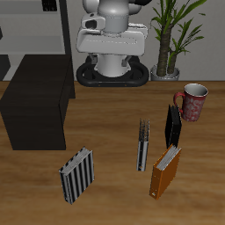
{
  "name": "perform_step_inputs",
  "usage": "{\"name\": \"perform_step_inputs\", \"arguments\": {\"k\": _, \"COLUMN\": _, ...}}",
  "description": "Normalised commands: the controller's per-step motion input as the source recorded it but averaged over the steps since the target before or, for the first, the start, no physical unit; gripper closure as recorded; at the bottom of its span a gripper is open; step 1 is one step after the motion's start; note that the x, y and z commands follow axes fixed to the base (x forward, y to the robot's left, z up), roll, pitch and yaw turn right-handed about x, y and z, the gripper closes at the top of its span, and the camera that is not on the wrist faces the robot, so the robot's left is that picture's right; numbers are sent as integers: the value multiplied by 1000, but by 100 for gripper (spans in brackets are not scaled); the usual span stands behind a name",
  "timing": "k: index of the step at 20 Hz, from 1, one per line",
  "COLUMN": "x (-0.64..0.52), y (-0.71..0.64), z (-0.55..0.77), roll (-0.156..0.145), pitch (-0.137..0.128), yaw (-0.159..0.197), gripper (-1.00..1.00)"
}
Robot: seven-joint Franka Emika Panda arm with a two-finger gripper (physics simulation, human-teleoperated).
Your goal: Place the black book upright on top of the shelf
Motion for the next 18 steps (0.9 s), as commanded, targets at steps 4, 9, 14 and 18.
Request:
{"name": "perform_step_inputs", "arguments": {"k": 4, "x": -108, "y": 430, "z": -160, "roll": -14, "pitch": 9, "yaw": 1, "gripper": -100}}
{"name": "perform_step_inputs", "arguments": {"k": 9, "x": -106, "y": 439, "z": -119, "roll": -36, "pitch": -11, "yaw": 49, "gripper": -100}}
{"name": "perform_step_inputs", "arguments": {"k": 14, "x": -51, "y": 348, "z": -28, "roll": 24, "pitch": -13, "yaw": 3, "gripper": -100}}
{"name": "perform_step_inputs", "arguments": {"k": 18, "x": -8, "y": 351, "z": -53, "roll": -2, "pitch": -18, "yaw": 4, "gripper": -100}}
